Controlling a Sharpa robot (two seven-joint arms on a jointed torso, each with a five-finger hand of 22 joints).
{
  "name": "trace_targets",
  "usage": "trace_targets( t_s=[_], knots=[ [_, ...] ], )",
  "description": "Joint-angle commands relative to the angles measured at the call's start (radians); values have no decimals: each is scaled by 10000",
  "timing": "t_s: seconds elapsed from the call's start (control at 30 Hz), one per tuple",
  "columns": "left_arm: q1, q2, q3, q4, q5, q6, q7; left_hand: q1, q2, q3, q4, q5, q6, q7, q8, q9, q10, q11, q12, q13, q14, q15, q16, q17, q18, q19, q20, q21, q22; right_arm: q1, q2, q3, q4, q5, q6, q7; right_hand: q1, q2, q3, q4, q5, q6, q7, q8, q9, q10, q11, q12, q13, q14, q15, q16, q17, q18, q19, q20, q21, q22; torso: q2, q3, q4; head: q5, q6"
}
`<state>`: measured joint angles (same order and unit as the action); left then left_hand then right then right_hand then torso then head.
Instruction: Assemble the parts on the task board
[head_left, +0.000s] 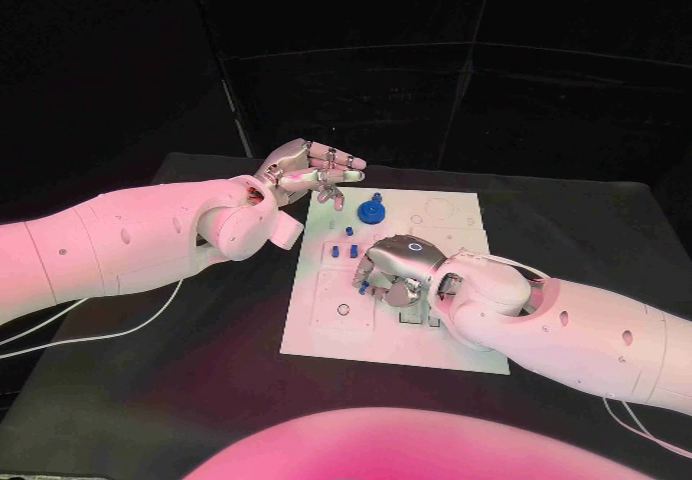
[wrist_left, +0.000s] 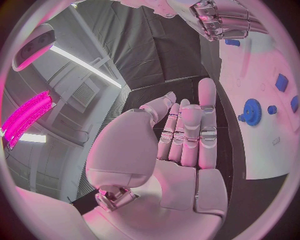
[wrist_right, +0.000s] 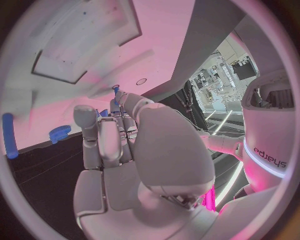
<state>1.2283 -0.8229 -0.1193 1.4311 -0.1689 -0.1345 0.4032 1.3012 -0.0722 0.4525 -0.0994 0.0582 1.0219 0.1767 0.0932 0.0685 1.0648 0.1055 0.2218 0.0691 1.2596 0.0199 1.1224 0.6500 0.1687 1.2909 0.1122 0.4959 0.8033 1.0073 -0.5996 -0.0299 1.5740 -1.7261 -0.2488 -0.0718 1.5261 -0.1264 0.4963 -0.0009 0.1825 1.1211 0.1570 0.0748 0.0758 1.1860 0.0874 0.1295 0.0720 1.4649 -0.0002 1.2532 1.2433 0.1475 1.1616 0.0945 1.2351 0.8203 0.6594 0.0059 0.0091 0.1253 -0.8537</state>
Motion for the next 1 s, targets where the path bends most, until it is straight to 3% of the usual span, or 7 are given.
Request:
trace_targets(
  t_s=[0.03, 1.0],
  knots=[
    [14, 14, 7, 4, 50, 124, 24, -84, -22, -71, -13, 24, 33, 17, 68, 3, 20, 35, 35, -4, -58, -1, -14, -7, 125, -83, 21, -34, -9, 4, 12, 1, -5, 16, 128, 95, -112, 8, 24, -58, 34, -15, 32, -69, -11, 19, -2, 57, 10, 497, -16, 53, -14, -70, -55, 55, 40, 7, -1, -5, 13, -5, 2],
    [15, 9, 7, 16, 50, 183, -28, -84, -22, -71, -13, 24, 33, 17, 68, 3, 20, 35, 35, -4, -58, -1, -14, -7, 125, -83, 21, -34, -9, -60, 255, -30, -206, -536, 533, -180, -365, -52, 27, -91, 5, -192, 90, -113, -51, -167, 64, -78, -16, 473, 47, 33, -103, -52, -170, 118, 22, -76, -3, 2, 6, 16, -80]
  ],
)
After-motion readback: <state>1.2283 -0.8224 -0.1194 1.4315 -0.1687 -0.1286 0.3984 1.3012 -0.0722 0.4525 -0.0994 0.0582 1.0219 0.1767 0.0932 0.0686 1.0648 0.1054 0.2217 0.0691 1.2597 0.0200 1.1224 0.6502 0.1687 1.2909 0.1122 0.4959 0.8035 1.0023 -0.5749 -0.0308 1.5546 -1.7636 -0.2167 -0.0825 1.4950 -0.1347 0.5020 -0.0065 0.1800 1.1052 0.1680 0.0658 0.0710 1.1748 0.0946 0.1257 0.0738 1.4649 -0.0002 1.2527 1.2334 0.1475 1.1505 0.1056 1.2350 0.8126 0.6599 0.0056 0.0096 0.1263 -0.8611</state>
